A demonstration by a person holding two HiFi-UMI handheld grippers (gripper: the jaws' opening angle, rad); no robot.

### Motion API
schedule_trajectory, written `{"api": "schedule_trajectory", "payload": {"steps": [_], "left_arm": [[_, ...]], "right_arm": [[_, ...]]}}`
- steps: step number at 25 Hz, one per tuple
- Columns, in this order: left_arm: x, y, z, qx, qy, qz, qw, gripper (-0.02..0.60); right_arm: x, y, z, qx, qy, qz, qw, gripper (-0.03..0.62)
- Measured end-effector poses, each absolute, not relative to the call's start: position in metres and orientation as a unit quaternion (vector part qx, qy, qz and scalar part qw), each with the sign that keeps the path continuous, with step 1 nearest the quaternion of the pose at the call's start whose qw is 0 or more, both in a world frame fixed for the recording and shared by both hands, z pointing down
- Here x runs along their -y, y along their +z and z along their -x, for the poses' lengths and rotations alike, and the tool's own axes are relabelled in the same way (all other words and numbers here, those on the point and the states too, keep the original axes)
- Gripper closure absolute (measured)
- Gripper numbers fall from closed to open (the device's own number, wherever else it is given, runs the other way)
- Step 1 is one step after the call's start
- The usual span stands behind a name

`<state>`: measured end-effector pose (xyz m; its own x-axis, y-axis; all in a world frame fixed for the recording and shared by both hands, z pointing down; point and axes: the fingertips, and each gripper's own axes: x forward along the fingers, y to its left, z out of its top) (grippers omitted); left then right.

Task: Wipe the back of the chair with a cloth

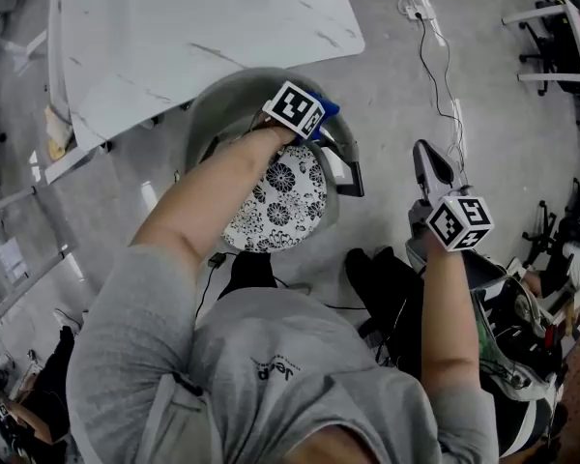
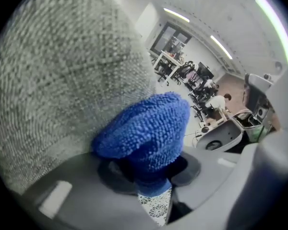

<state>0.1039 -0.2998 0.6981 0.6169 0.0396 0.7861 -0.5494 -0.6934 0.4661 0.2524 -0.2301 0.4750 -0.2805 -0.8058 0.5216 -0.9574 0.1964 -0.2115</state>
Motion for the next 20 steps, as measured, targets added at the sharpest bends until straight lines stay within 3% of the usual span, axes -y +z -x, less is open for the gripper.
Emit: {"api": "schedule_trajectory", "payload": {"steps": [5,9,15,20], "left_arm": [[0.29,0.67,-0.083,0.163,0.291,-0.845,0.418,0.407],[0.267,0.679,-0.007,0.231,0.192,-0.8,0.519,0.407],[0.233,0.724,0.114,0.335,0.163,-0.72,0.586,0.407],[0.247,0.73,0.141,0.369,0.129,-0.7,0.598,0.407]], "right_arm": [[0.241,0.474,-0.232,0.77,0.251,-0.566,0.154,0.589],[0.255,0.478,-0.198,0.788,0.249,-0.54,0.158,0.589],[0.276,0.482,-0.15,0.812,0.245,-0.504,0.164,0.589],[0.279,0.486,-0.133,0.817,0.246,-0.493,0.171,0.589]]}}
